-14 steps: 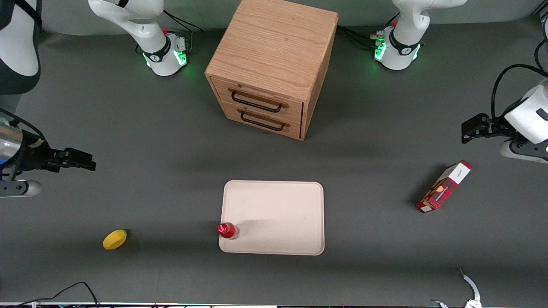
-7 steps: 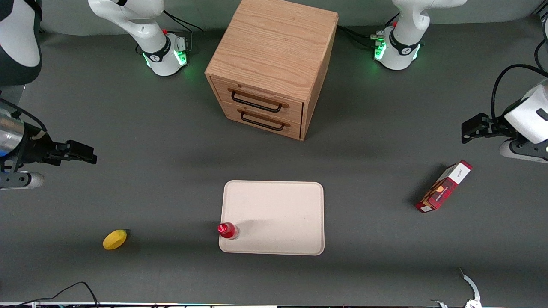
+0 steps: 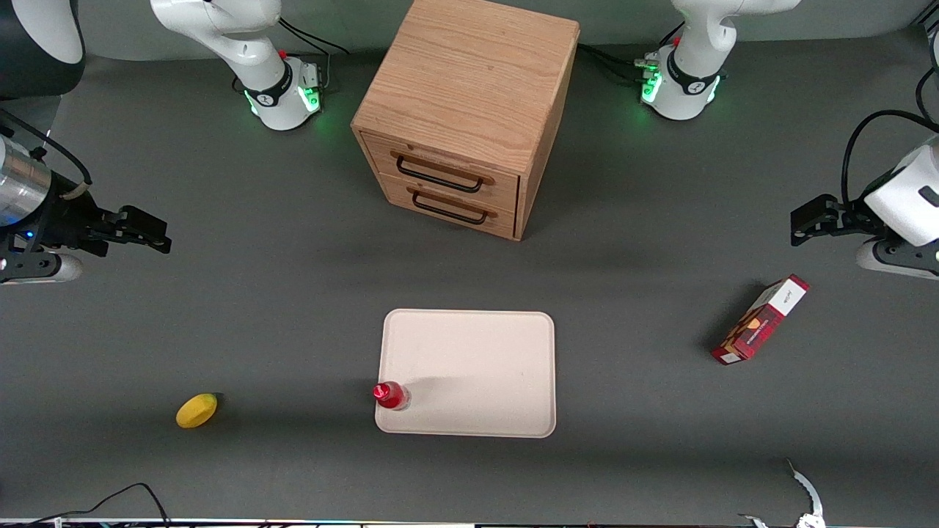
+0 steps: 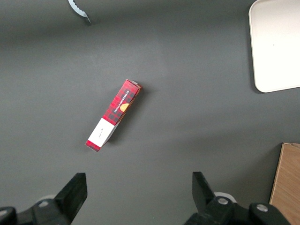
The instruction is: Place coke bottle on tray
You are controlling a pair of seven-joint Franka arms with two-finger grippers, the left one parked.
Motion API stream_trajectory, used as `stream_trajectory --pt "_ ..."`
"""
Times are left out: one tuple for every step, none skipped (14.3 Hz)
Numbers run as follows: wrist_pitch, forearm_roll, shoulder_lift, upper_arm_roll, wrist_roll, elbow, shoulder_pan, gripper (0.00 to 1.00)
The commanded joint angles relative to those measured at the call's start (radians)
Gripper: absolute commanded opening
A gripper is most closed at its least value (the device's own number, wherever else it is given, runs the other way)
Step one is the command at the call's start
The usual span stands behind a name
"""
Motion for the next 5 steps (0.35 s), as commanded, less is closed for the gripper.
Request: stream_trajectory --pt "0.016 0.048 -0.031 -0.022 0.022 -0.028 0.011 1.0" --pt "0.007 0.05 -0.027 -0.009 0.014 -0.015 -0.008 1.0" --pt "0.0 0.055 -0.014 -0.008 0.014 0.007 -0.022 1.0" --pt "-0.004 0.062 -0.013 -0.007 0.02 0.007 -0.02 1.0" --pt "-0.005 0.062 -0.014 -0.008 0.011 0.002 -0.023 1.0"
